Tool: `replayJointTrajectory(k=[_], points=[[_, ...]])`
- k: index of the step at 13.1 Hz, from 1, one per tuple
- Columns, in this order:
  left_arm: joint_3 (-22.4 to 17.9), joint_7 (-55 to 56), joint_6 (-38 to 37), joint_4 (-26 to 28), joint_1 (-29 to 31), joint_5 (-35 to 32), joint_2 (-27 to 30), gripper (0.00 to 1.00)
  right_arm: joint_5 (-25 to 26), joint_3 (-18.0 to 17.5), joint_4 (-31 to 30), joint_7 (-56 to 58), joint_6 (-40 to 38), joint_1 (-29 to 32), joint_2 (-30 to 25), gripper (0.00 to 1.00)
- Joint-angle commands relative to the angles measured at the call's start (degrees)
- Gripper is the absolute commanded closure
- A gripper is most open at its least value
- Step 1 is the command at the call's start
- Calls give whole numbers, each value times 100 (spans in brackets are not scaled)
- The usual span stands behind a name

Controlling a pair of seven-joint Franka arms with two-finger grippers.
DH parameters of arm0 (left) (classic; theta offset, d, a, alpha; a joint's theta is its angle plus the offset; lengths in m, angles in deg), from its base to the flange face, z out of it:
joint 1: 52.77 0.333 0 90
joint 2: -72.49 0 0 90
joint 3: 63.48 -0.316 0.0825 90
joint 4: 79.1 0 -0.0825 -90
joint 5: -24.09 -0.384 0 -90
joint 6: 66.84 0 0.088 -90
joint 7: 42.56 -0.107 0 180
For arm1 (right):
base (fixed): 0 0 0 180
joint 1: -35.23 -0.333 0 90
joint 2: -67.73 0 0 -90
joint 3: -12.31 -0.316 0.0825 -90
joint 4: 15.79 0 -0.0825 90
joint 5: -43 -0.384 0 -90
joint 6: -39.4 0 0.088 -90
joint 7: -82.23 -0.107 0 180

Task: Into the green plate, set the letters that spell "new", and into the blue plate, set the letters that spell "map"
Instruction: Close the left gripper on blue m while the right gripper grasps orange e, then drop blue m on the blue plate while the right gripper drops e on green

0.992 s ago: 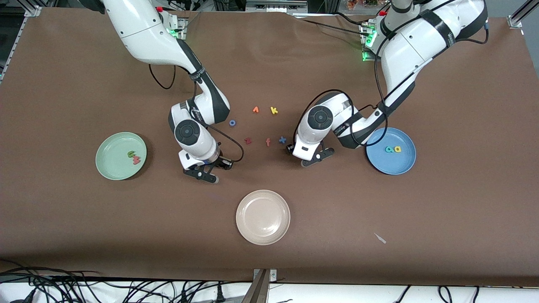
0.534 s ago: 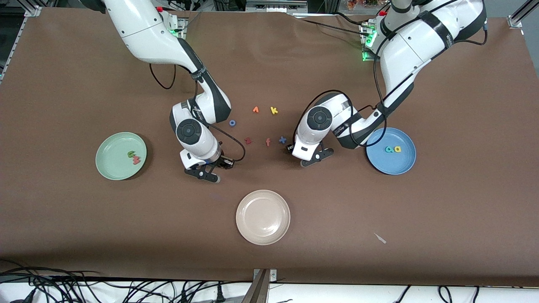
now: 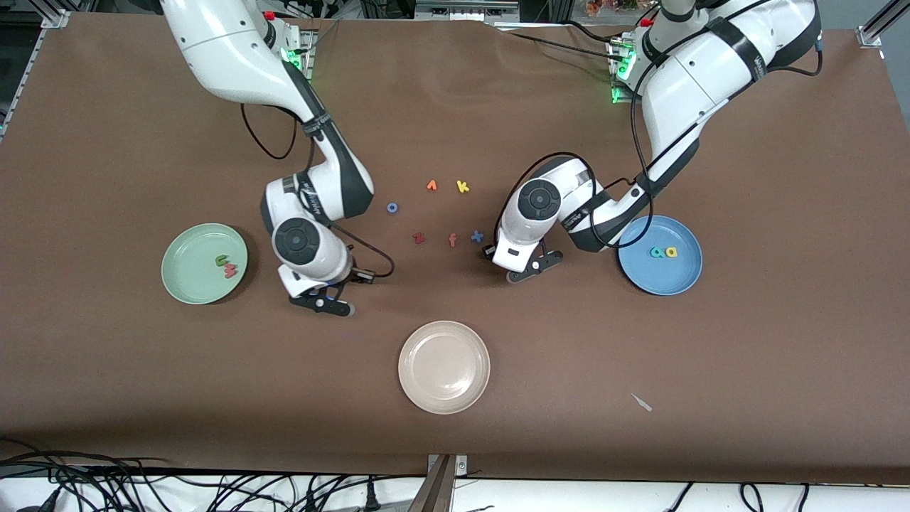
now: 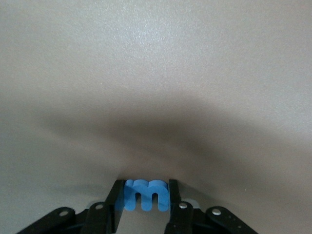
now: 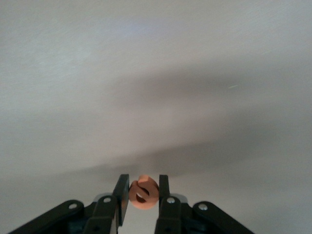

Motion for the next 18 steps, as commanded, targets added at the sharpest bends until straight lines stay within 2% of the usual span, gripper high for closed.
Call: replayJointTrajectory(k=[1,2,3,4,6,7,9,11,13,14,15,16,17,18], points=[[2,-148,-395,-83,54,-3,127,77,-6,347,-917,1008,-82,24,-823,96],[98,-505,-728,-92,202,93,267,77,-6,514,-1190,1395,-81,24,-1060,96],[360,-778,-1036,-92,474,111,417,77,-15,664,-1401,1764,-81,24,-1237,96],[737,-1025,-1378,-92,920,120,462,77,-15,831,-1595,2125,-81,24,-1378,96],[1747,-1744,-2221,-83,2166,120,454,77,-23,1182,-1851,2828,-72,24,-1528,95],[2021,-2200,-2643,-57,2660,120,453,77,-32,1358,-1904,3127,-81,24,-1529,95],[2112,-3097,-3277,-13,3260,112,445,77,-41,1622,-1957,3454,-72,111,-1441,95],[2033,-3985,-3307,153,3874,-55,392,78,-32,1623,-1913,3543,-55,452,-1266,95],[1806,-4305,-3193,277,4027,-370,252,81,-32,1623,-1896,3762,199,655,-1108,94],[1604,-4323,-2914,338,4001,-502,173,80,-41,1623,-1835,3833,226,770,-1046,75],[1411,-4367,-2615,478,4001,-556,137,79,-93,1615,-1756,3755,183,797,-1028,12],[1296,-4376,-2360,575,3975,-600,137,77,-94,1588,-1703,3719,139,771,-1028,0],[1277,-4376,-2305,576,3957,-600,128,69,-94,1562,-1650,3632,52,692,-1054,0],[1286,-4376,-2304,568,3957,-600,128,56,-94,1544,-1554,3431,-106,639,-1071,0]])
